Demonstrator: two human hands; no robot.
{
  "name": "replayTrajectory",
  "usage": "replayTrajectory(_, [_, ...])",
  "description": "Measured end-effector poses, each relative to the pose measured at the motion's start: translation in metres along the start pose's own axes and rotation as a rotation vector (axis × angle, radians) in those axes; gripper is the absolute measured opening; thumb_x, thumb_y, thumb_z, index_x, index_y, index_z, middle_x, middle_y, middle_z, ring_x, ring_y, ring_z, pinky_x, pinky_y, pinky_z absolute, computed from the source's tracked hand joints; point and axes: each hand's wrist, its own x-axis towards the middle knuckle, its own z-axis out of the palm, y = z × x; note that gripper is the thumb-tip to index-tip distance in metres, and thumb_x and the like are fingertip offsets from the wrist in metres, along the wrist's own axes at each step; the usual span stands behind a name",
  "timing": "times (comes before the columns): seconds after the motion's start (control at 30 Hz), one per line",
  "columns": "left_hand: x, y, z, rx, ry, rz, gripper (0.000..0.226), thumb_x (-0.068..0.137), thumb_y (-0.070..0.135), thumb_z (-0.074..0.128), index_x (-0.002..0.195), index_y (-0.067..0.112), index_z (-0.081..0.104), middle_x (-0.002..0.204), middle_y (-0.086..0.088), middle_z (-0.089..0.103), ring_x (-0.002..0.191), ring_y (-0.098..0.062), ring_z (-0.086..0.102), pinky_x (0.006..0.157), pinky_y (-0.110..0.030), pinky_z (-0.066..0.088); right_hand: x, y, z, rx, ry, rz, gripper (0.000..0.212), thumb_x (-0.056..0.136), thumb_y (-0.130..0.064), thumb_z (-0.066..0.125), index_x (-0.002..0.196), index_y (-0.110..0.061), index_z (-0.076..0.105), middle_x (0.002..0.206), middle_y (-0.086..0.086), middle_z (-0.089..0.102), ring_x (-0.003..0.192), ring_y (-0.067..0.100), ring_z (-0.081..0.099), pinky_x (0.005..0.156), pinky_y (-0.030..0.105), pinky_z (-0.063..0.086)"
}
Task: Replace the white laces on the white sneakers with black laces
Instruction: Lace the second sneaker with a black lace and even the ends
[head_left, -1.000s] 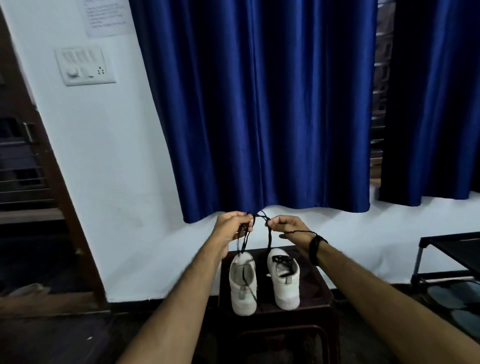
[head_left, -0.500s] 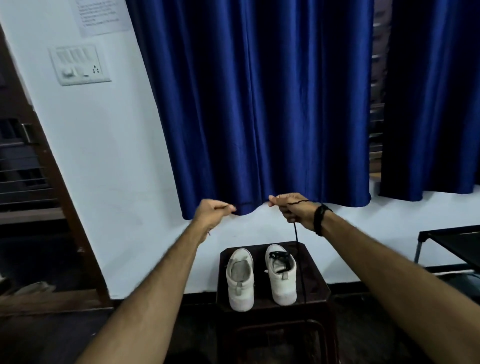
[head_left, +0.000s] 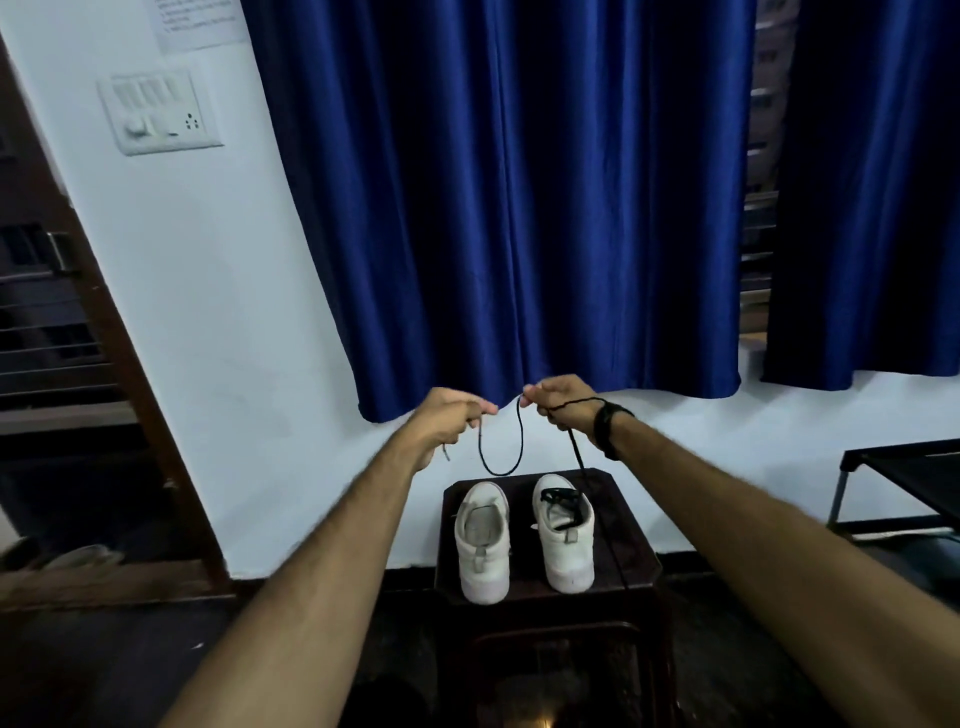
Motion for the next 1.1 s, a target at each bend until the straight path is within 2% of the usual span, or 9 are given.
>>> replayTrajectory(0.1, [0.003,0.003,0.011,0.000,-0.046,0.032,0.038,0.092,-0.004,0.038,0.113,0.007,0.069,0.074,-0.001,0.061,0.056,-0.007,0.035,0.048,-0.018,0.024,0.024,-0.002,0.010,-0.273,0.159,0.024,0.020,0.095,-0.022,0.054,0.105,-0.018,0.071,0.093,-0.004,0.069,0.084,0.012,0.061,0.071,0.015,0.043])
replayTrajectory(0.2, [0.006,0.003,0.018,0.074,0.006,0.107,0.039,0.090,-0.005,0.040,0.114,0.009,0.066,0.074,0.001,0.067,0.058,-0.006,0.045,0.049,-0.017,0.031,0.034,0.005,0.022,-0.606,-0.032,0.057,0.049,0.081,-0.016,0.061,0.128,-0.030,0.055,0.131,0.001,0.052,0.120,0.024,0.046,0.102,0.037,0.037])
replayTrajectory(0.3, [0.015,-0.002,0.020,0.124,0.078,0.144,0.035,0.092,-0.006,0.039,0.113,0.006,0.064,0.073,-0.002,0.067,0.071,-0.015,0.057,0.047,-0.016,0.040,0.021,0.013,0.050,-0.009,-0.347,-0.030,0.046,0.068,0.006,0.057,0.105,-0.021,0.058,0.097,0.002,0.060,0.084,0.012,0.054,0.076,0.031,0.046])
replayTrajectory(0.4, [0.025,-0.016,0.021,0.294,0.122,0.187,0.028,0.092,0.000,0.041,0.099,0.012,0.066,0.079,-0.007,0.070,0.068,-0.017,0.062,0.049,-0.018,0.047,0.018,0.023,0.068,0.234,-0.400,0.014,0.018,0.086,-0.006,0.058,0.090,-0.023,0.056,0.073,-0.002,0.055,0.056,0.007,0.037,0.049,0.018,0.027])
replayTrajectory(0.53, [0.038,-0.049,0.014,0.338,0.174,0.151,0.014,0.092,0.015,0.062,0.084,0.010,0.073,0.081,-0.004,0.070,0.071,-0.014,0.063,0.056,-0.014,0.044,0.030,0.047,0.058,0.029,-0.293,-0.006,0.024,0.099,-0.034,0.050,0.103,-0.020,0.070,0.074,-0.009,0.055,0.062,0.006,0.038,0.055,0.016,0.030])
replayTrajectory(0.67, [0.040,-0.078,0.011,0.306,0.195,0.062,0.016,0.090,0.024,0.070,0.085,0.010,0.076,0.070,0.001,0.065,0.062,-0.004,0.055,0.050,-0.008,0.038,0.040,0.070,0.053,0.064,-0.226,-0.008,0.032,0.102,-0.021,0.046,0.106,0.000,0.069,0.075,-0.012,0.062,0.064,0.007,0.044,0.074,0.021,0.037])
replayTrajectory(0.83, [0.044,-0.102,0.024,0.232,0.201,0.047,0.009,0.086,0.008,0.068,0.082,0.007,0.076,0.072,-0.006,0.071,0.058,-0.008,0.059,0.061,-0.020,0.050,0.047,0.090,0.073,0.027,-0.332,0.166,0.030,0.092,0.007,0.047,0.118,-0.002,0.060,0.095,0.011,0.066,0.068,0.016,0.055,0.058,0.019,0.047])
replayTrajectory(0.97, [0.052,-0.115,0.035,0.198,0.176,0.031,0.023,0.082,-0.008,0.056,0.080,0.010,0.070,0.075,-0.017,0.071,0.057,-0.020,0.065,0.066,-0.036,0.059,0.055,0.097,0.090,0.056,-0.278,0.103,0.023,0.098,-0.023,0.054,0.097,-0.007,0.070,0.075,-0.003,0.068,0.050,-0.003,0.049,0.051,0.009,0.036])
replayTrajectory(1.1, [0.057,-0.134,0.035,0.174,0.176,0.002,0.015,0.083,-0.006,0.066,0.083,0.009,0.064,0.065,-0.011,0.069,0.053,-0.018,0.066,0.057,-0.032,0.059,0.070,0.117,0.094,-0.123,-0.155,0.077,0.022,0.090,-0.036,0.064,0.078,-0.022,0.074,0.071,-0.008,0.069,0.053,-0.008,0.053,0.054,0.007,0.038])
